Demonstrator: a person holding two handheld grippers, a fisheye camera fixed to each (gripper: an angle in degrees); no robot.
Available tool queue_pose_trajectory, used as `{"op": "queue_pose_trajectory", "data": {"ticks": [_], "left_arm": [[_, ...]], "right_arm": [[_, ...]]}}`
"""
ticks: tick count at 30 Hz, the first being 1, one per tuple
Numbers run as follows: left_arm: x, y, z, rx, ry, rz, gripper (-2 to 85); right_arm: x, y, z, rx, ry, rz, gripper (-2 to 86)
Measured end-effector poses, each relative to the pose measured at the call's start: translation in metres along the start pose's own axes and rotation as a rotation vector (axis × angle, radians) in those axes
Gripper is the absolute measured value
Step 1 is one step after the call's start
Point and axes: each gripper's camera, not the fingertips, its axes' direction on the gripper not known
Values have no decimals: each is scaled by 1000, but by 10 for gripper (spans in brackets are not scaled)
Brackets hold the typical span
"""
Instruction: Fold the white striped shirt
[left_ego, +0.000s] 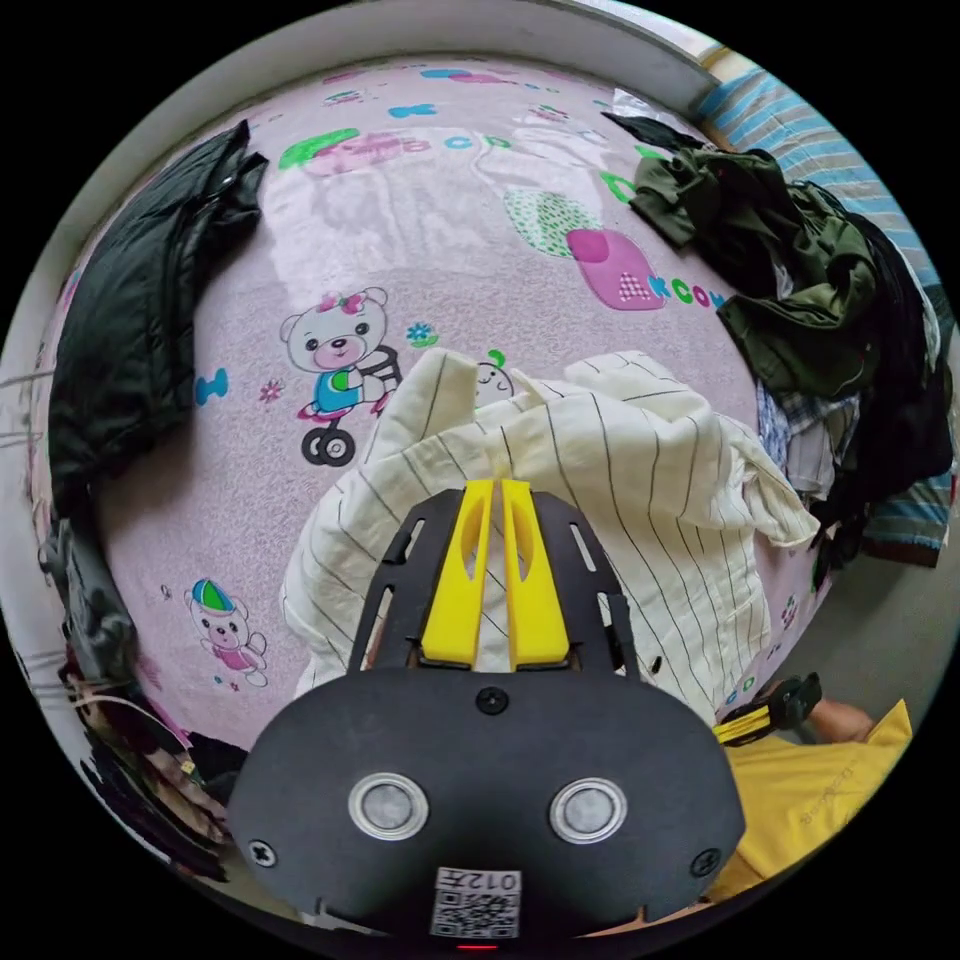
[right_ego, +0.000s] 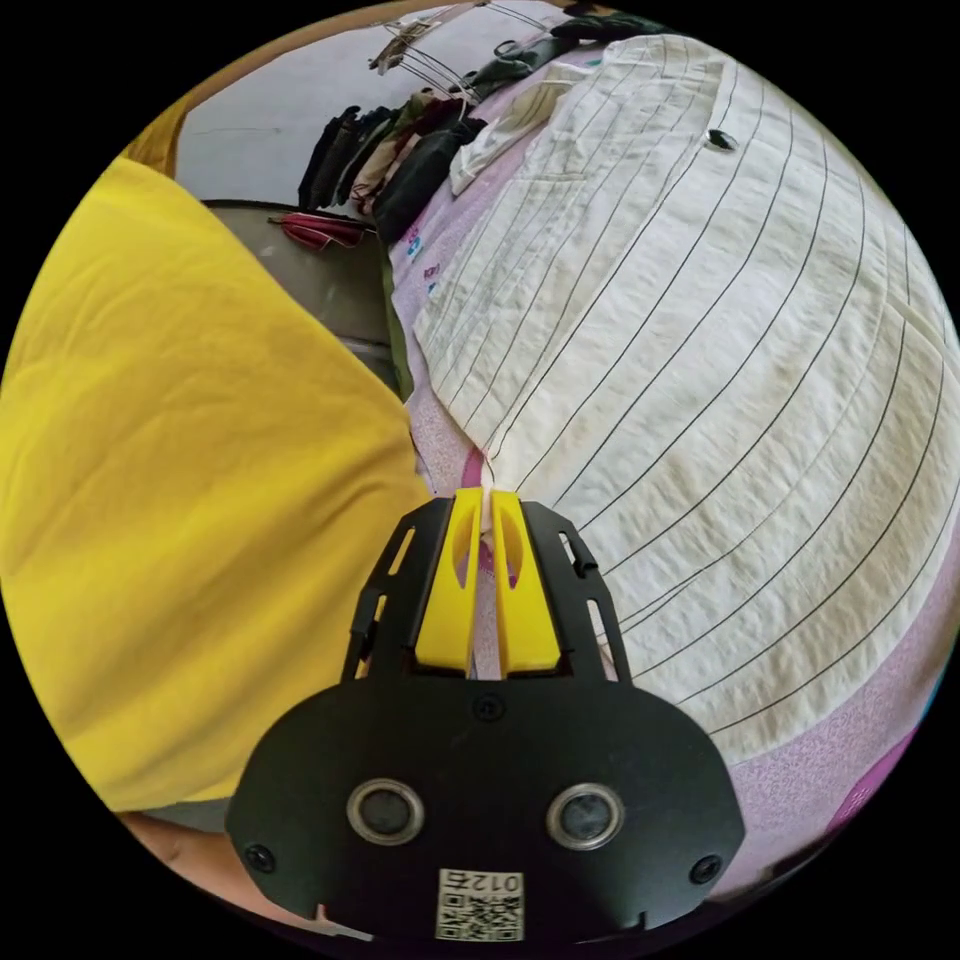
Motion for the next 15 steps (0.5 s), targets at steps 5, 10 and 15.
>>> {"op": "queue_pose_trajectory", "data": {"ticks": [5, 10, 15], "left_arm": [[-35, 52, -15, 136, 46, -179, 2], [-27, 148, -28, 295, 208, -154, 3], [77, 281, 43, 131, 212, 109, 3]], "right_arm": [[-43, -12, 16, 41, 39, 75, 61], [-89, 23, -6, 190, 103, 139, 80], [-80, 115, -53, 548, 183, 514, 65]]}}
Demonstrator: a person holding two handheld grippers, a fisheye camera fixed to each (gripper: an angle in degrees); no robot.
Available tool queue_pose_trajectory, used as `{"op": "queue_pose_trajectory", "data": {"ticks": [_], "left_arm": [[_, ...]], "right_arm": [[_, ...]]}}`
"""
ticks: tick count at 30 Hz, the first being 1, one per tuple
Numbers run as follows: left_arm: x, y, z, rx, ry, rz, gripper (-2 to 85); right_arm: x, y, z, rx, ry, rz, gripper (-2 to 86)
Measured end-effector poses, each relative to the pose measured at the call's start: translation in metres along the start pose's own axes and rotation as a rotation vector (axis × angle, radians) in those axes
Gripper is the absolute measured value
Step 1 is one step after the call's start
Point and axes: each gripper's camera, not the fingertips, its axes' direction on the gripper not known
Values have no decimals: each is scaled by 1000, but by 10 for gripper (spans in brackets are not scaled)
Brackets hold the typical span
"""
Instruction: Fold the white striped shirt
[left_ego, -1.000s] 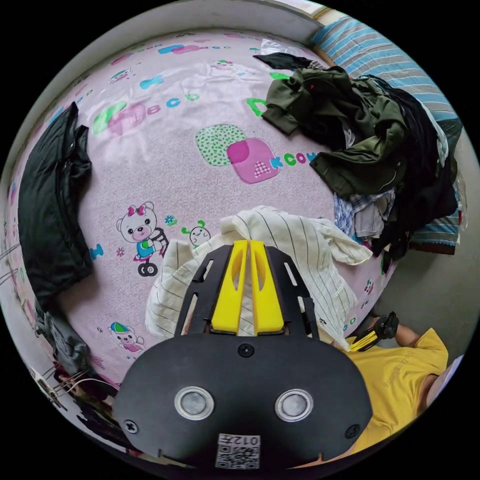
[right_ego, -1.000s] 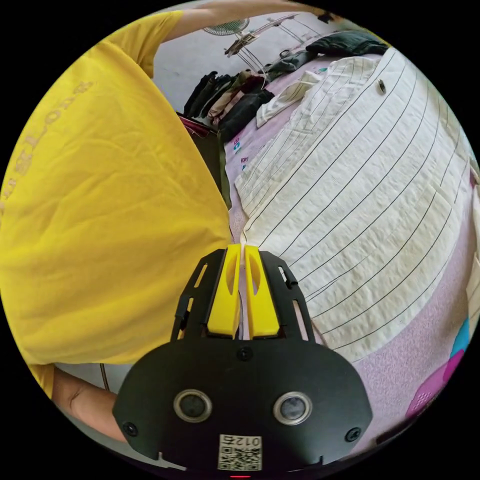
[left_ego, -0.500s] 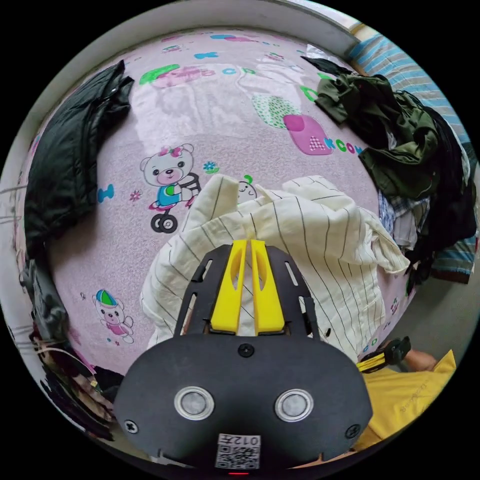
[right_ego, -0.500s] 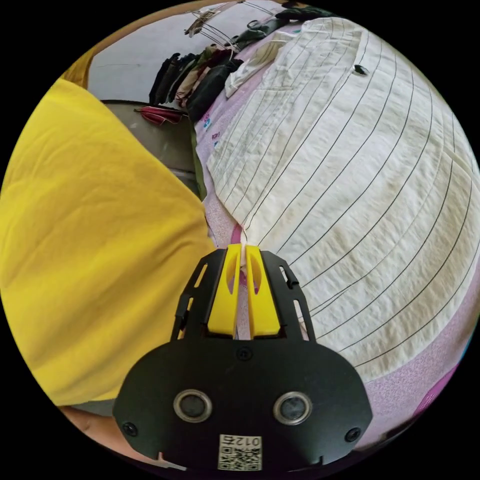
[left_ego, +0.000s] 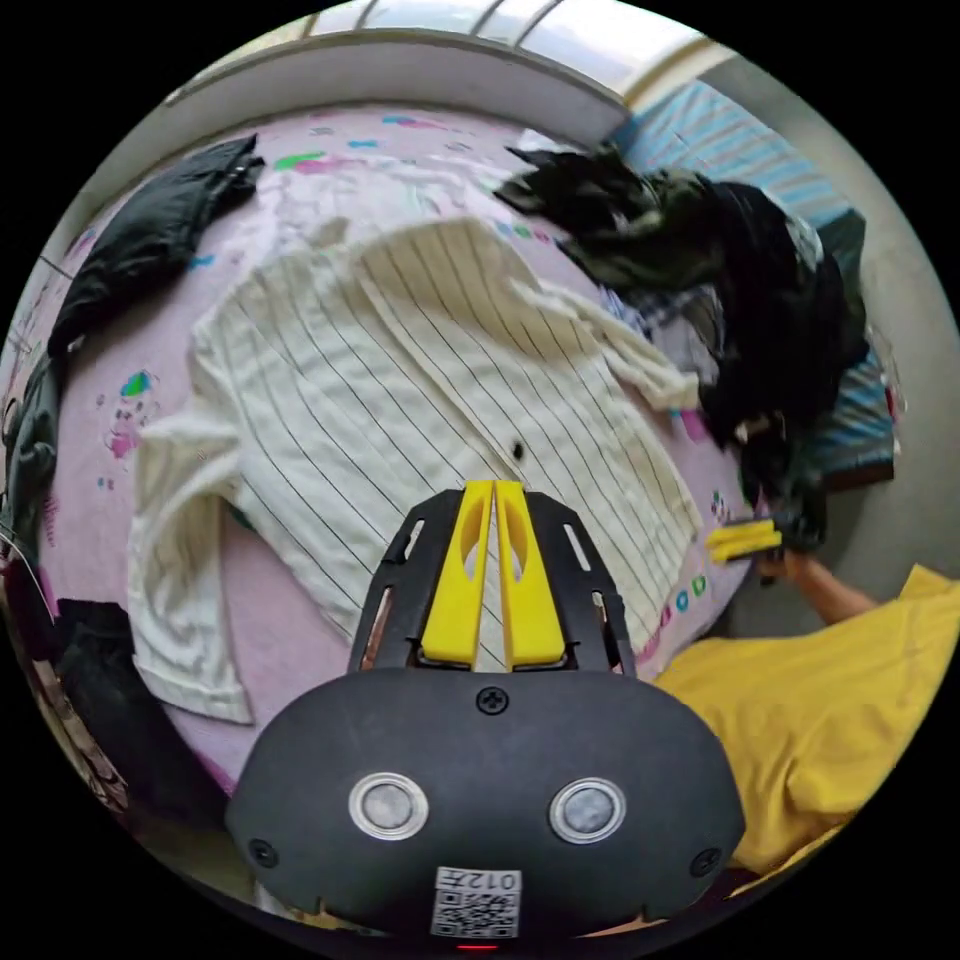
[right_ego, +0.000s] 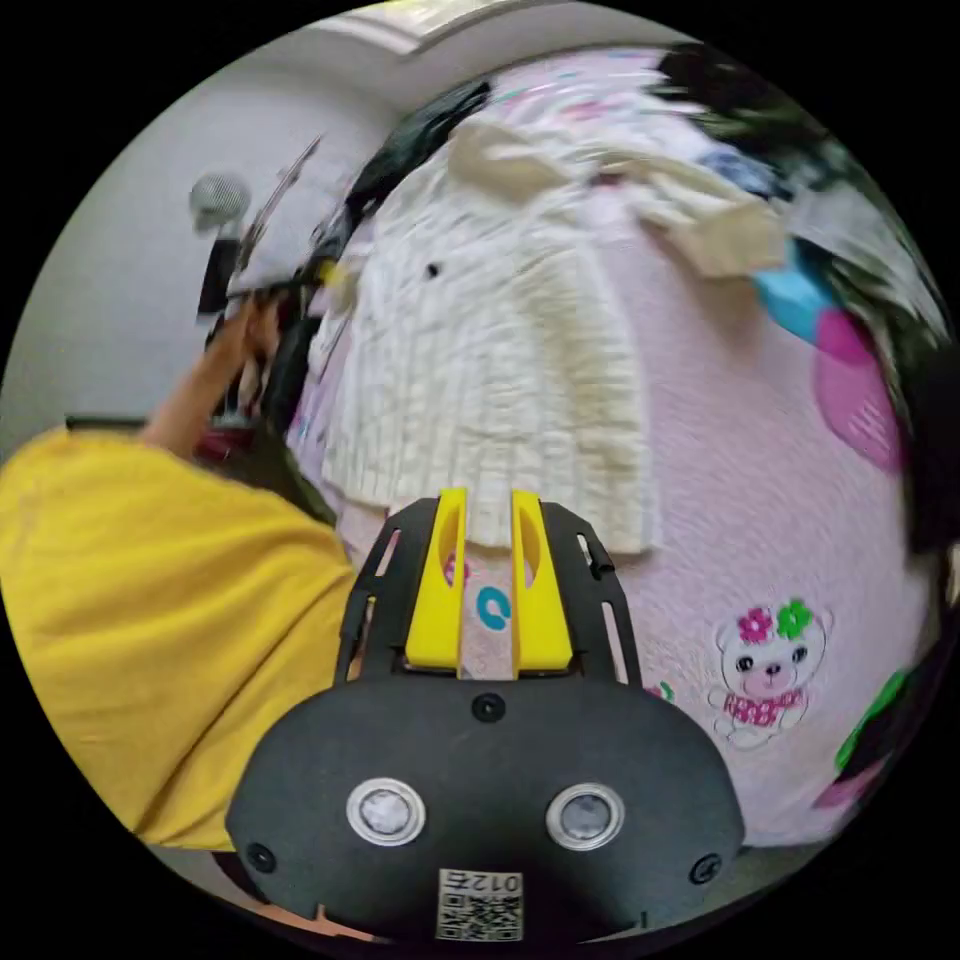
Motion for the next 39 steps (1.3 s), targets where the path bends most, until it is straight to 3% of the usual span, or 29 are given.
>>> {"op": "queue_pose_trajectory", "data": {"ticks": [4, 6, 10, 15, 20, 24, 30, 39], "left_arm": [[57, 71, 56, -136, -36, 118, 3], [62, 112, 70, -143, -137, 21, 4], [33, 168, 69, -55, 4, -154, 4], [13, 202, 93, -78, -70, -180, 5], [-9, 221, 125, -144, -113, -227, 4], [-31, 239, 126, -90, -99, -307, 5], [-27, 208, 131, 37, -11, -136, 4], [-22, 183, 197, -117, 45, 28, 5]], "right_arm": [[34, 32, -26, 135, 2, 184, 64], [26, 38, -26, 124, 7, 159, 66], [-29, 40, -17, 53, 77, -26, 57], [-112, 33, 23, -52, 30, -237, 32], [-201, 9, 57, -25, 242, -393, 22], [-231, -17, 55, 9, 307, -393, 22], [-239, -66, 18, 124, 487, -263, 36], [-247, -111, 14, -73, 585, -322, 75]]}}
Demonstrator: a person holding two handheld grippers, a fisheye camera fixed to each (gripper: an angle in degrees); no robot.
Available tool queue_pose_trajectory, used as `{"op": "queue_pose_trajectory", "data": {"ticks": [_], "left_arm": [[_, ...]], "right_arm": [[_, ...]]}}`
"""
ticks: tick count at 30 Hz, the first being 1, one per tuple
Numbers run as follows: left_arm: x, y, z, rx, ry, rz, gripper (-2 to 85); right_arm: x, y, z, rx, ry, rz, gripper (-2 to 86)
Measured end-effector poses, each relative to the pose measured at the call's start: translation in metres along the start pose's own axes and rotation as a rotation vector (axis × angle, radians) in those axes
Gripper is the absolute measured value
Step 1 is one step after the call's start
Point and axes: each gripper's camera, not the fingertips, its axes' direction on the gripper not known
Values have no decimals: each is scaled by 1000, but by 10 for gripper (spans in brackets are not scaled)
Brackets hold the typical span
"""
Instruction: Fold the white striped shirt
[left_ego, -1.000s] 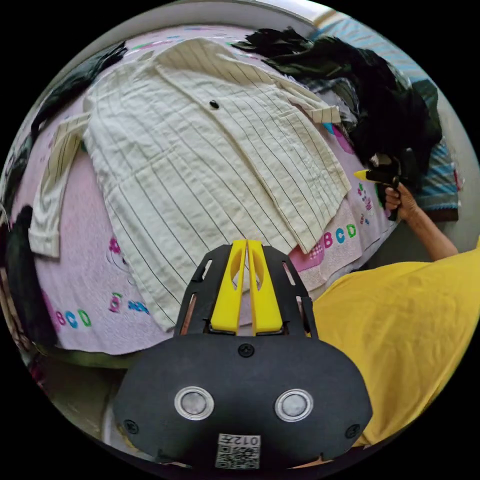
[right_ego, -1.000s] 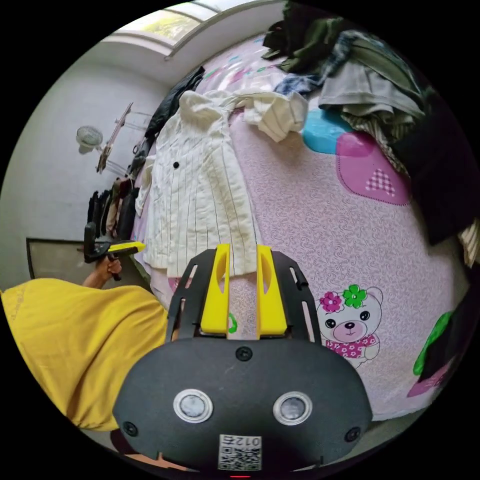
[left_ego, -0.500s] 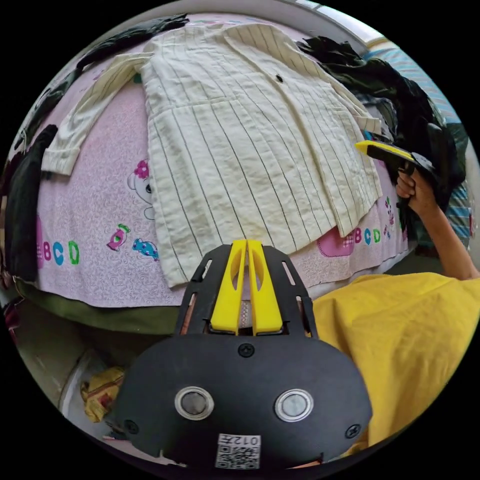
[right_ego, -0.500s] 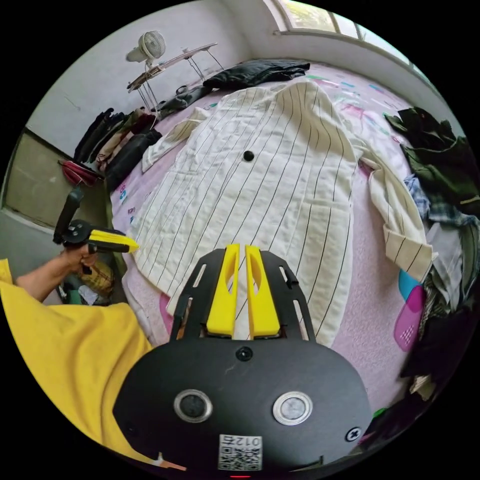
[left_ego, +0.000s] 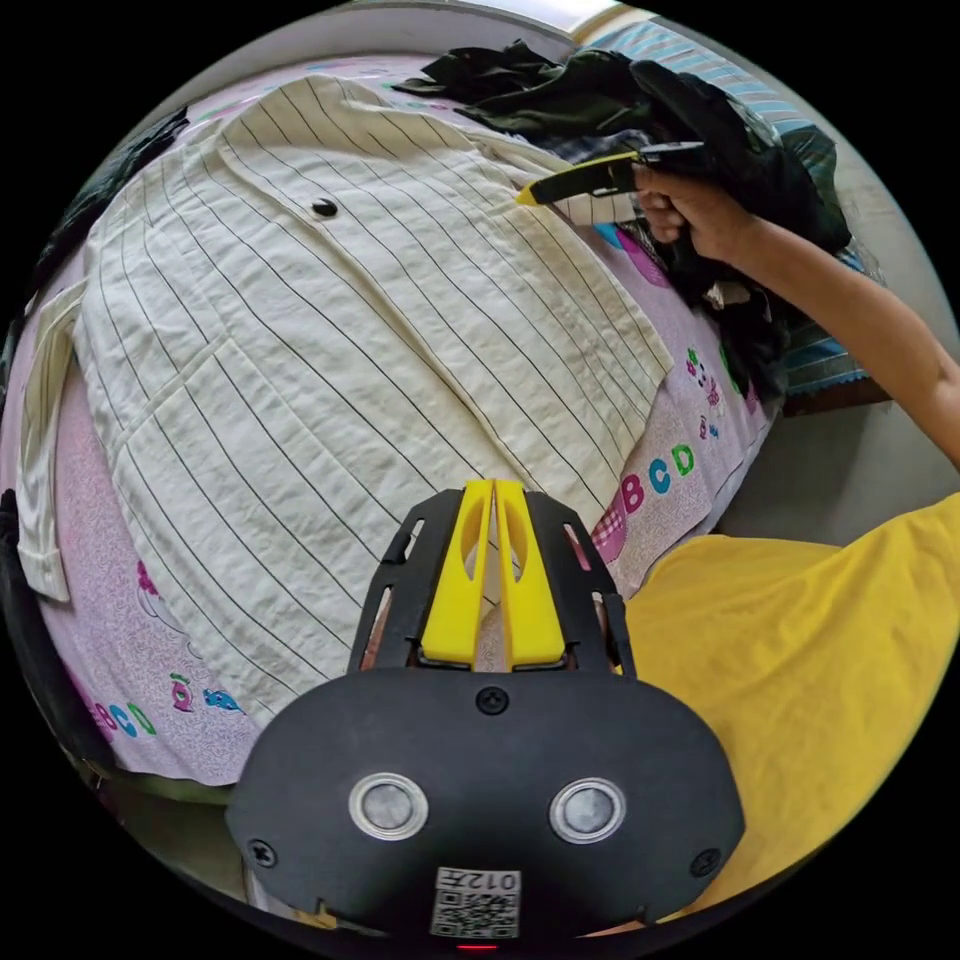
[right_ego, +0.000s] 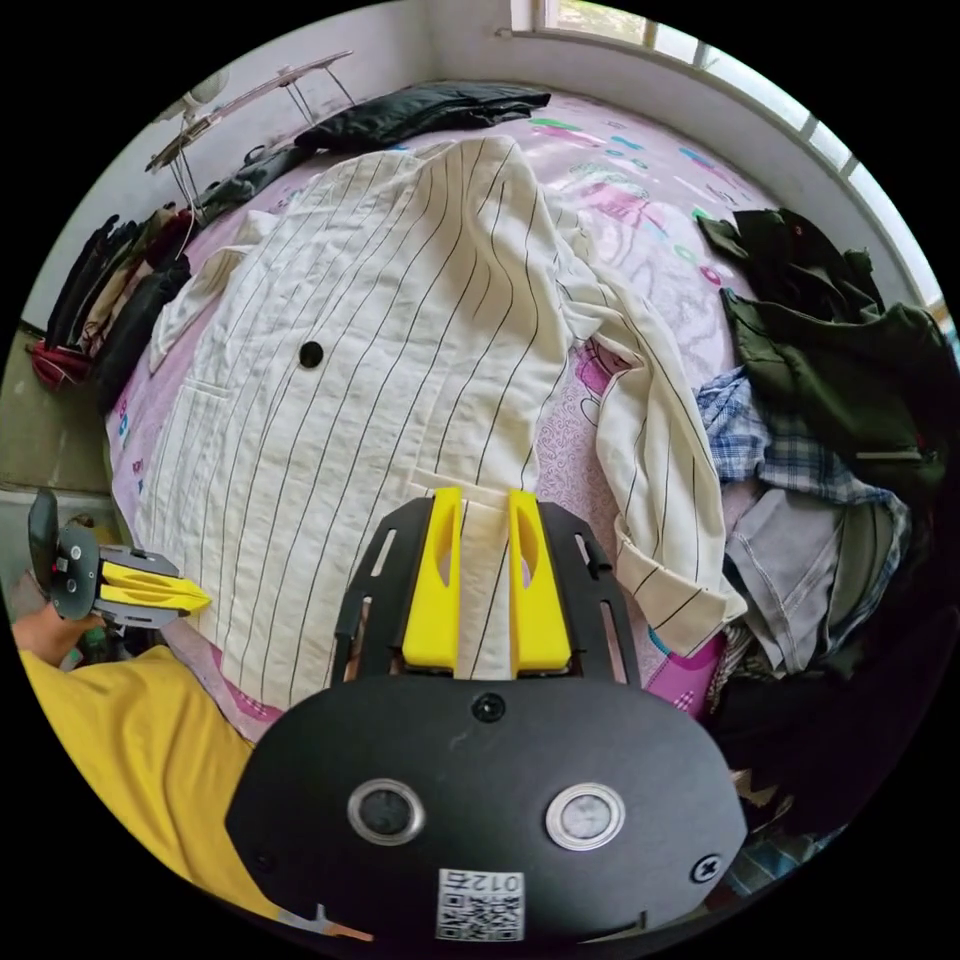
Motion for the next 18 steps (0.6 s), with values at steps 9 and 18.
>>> {"op": "queue_pose_trajectory", "data": {"ticks": [9, 18], "left_arm": [[-27, 4, 26, -69, 11, -5, 4], [-45, 3, 38, -100, 11, 9, 3]], "right_arm": [[-12, -17, -30, 1, -1, -192, 91], [-21, -39, -27, -101, 128, -444, 30]]}}
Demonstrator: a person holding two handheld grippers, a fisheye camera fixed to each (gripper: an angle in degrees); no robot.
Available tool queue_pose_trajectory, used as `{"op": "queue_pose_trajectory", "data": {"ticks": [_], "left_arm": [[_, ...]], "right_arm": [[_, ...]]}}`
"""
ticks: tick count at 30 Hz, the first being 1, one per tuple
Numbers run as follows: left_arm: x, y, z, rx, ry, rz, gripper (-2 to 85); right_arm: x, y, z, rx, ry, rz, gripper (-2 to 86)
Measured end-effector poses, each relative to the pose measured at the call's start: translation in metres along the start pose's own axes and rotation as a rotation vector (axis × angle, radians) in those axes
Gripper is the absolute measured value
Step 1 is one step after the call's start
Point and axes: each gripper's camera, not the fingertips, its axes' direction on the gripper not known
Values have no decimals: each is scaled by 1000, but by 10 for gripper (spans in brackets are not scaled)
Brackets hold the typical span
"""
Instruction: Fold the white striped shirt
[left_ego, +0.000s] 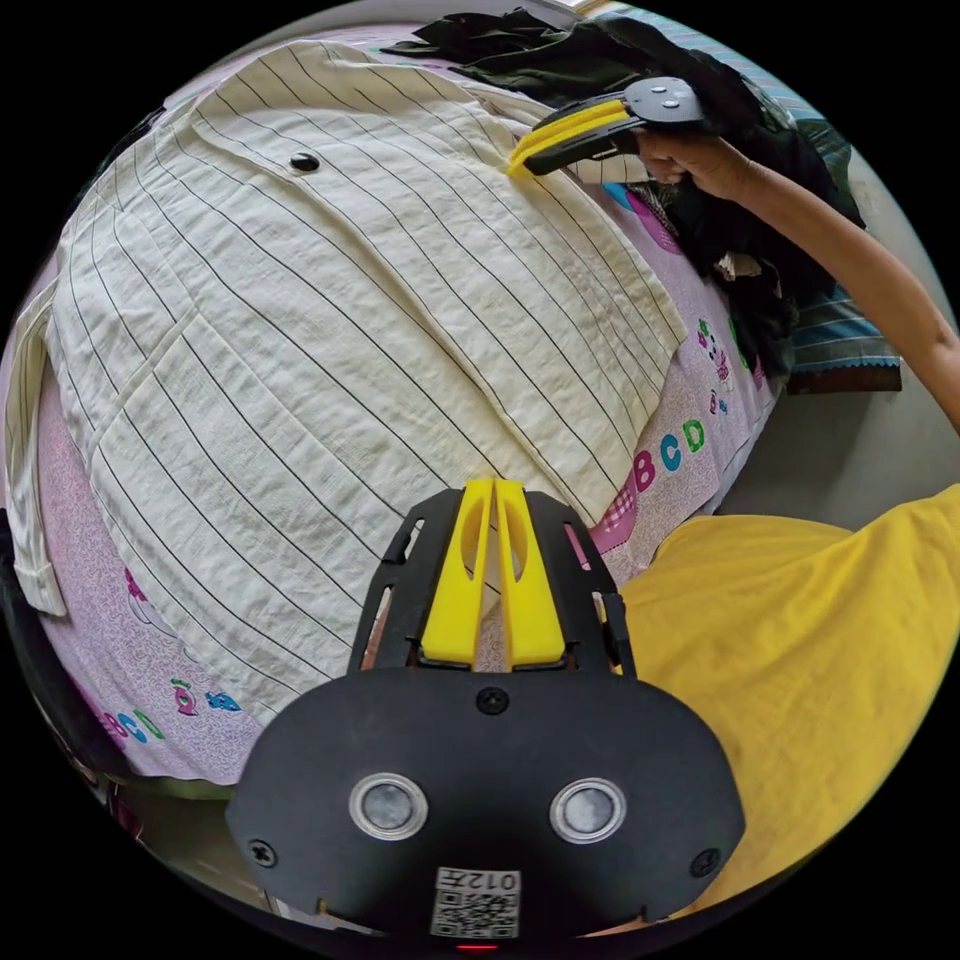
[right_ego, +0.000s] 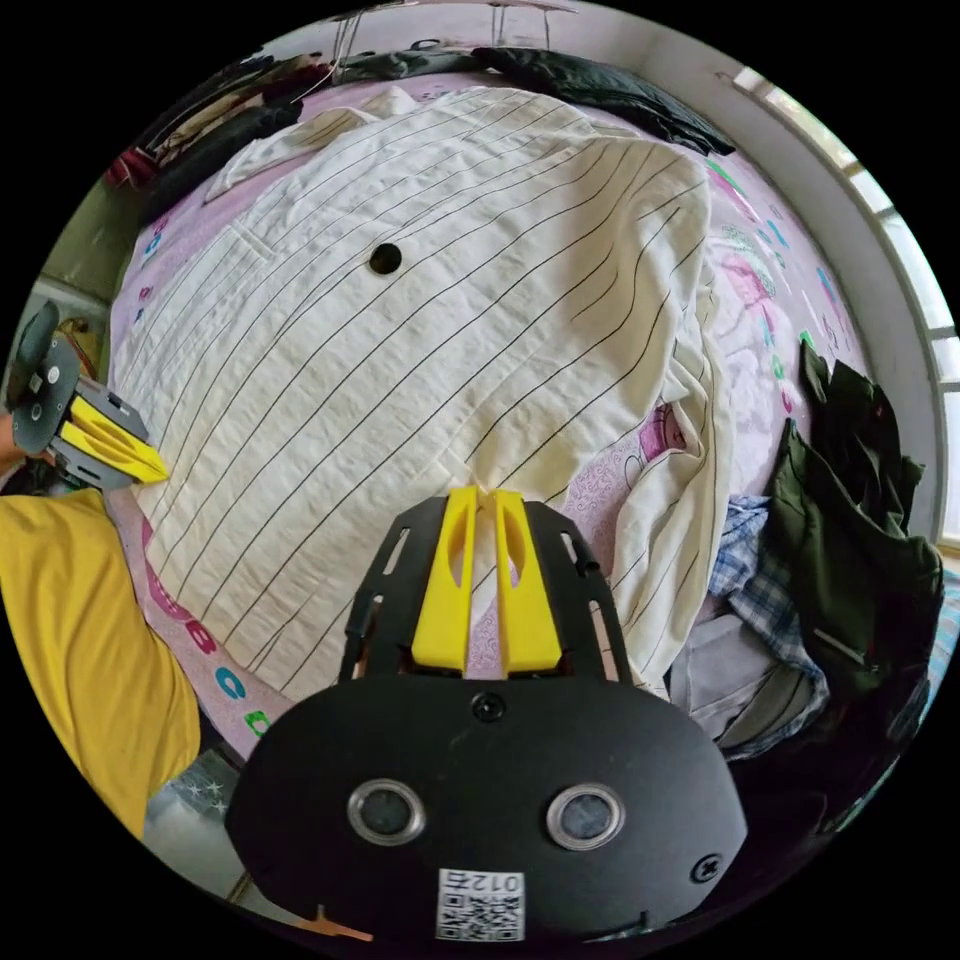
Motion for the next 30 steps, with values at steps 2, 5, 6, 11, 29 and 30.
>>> {"op": "queue_pose_trajectory", "data": {"ticks": [2, 5, 6, 11, 29, 30], "left_arm": [[-4, 0, 2, -5, 7, -7, 3], [-10, 0, 5, -9, 19, -10, 3], [-13, 0, 6, -11, 26, -12, 4], [-19, 0, 9, -22, 31, -12, 4], [-27, 9, 11, -33, 13, -24, 5], [-25, 12, 5, -15, -25, -28, 5]], "right_arm": [[7, -2, -7, 4, -5, -34, 12], [23, -5, -7, -18, -33, -23, 4], [27, -5, -6, -26, -37, -14, 3], [65, -1, -2, -6, -89, 142, 1], [114, 39, 21, -15, -109, 326, 48], [117, 49, 18, 6, -124, 342, 54]]}}
